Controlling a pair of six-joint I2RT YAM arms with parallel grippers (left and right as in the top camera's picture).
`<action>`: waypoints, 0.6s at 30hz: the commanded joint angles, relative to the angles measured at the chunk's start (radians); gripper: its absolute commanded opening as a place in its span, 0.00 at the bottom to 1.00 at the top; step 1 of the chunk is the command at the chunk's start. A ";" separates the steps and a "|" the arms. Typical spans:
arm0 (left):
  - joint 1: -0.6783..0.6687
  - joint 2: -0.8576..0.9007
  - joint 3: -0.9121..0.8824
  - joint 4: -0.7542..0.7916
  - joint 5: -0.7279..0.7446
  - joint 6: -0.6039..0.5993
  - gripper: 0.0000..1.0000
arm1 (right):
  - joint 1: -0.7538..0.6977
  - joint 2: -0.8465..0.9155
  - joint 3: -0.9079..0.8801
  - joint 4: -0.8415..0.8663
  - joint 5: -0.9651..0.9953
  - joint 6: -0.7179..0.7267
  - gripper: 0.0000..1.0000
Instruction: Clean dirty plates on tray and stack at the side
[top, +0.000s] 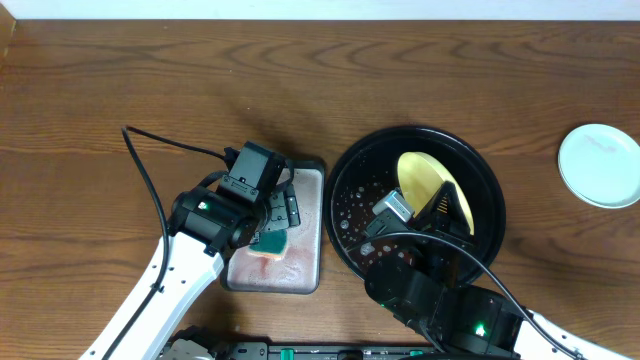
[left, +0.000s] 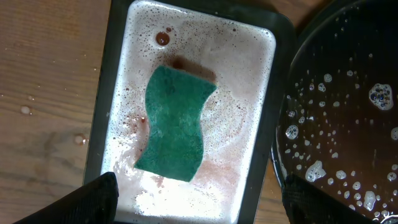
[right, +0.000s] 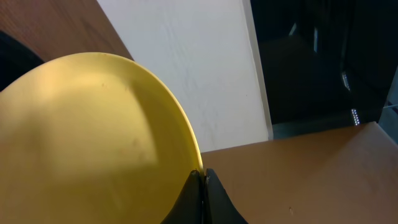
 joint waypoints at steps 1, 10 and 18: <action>0.004 -0.001 0.005 -0.004 0.002 -0.001 0.84 | 0.004 -0.011 0.027 0.003 0.029 -0.008 0.01; 0.005 -0.001 0.005 -0.004 0.002 -0.001 0.84 | 0.004 -0.011 0.027 0.003 0.029 -0.008 0.01; 0.005 -0.001 0.005 -0.004 0.002 -0.001 0.84 | 0.004 -0.011 0.027 0.003 0.041 -0.008 0.01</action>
